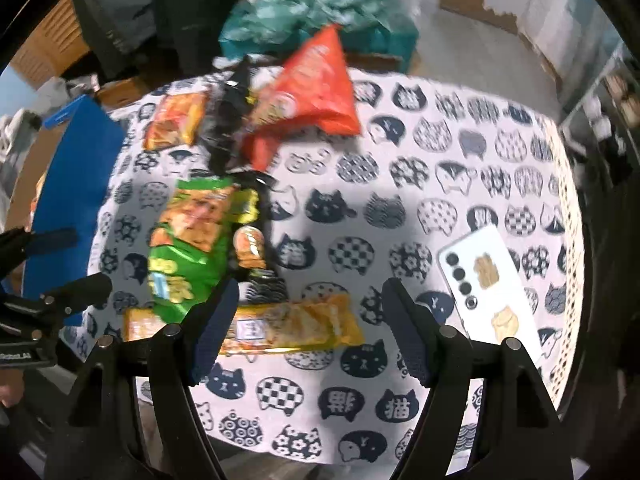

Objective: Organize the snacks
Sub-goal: 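Move both tools back over the pile and grasp the green peanut bag with left tool, then hold the green peanut bag with left tool while right tool grasps black snack bag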

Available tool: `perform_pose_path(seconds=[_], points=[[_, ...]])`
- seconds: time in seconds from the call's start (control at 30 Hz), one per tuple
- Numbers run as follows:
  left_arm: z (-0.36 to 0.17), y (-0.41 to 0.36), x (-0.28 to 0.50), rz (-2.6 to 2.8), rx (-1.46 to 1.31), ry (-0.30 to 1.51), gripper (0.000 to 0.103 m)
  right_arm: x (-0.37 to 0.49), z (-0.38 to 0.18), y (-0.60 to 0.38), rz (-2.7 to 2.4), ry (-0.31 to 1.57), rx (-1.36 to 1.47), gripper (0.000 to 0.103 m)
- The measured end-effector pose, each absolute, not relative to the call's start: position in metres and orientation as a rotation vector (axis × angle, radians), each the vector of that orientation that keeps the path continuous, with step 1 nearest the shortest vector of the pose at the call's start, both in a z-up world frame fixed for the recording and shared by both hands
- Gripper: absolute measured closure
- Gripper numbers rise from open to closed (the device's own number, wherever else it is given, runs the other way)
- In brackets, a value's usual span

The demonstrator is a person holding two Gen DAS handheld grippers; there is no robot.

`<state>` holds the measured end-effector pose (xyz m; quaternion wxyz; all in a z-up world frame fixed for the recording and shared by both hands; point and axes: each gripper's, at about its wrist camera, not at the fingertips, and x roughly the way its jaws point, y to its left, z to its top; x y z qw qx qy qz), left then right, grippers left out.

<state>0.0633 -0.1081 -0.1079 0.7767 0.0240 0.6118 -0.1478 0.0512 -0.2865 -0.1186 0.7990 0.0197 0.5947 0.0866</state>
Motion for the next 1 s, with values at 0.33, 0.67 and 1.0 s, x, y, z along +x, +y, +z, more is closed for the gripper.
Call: perform_pose_path(seconds=[0.33, 0.67, 1.0], points=[[-0.150, -0.144, 0.080, -0.295, 0.084, 1.381, 0.021, 0.052, -0.134, -0.308, 0.154, 1.294, 0.082, 0.029], [-0.167, -0.144, 0.088, -0.347, 0.019, 1.378, 0.054, 0.056, -0.142, -0.306, 0.159, 1.298, 0.080, 0.029], [-0.150, -0.129, 0.082, -0.366, 0.041, 1.337, 0.068, 0.069, -0.147, -0.290, 0.178, 1.295, 0.070, 0.029]])
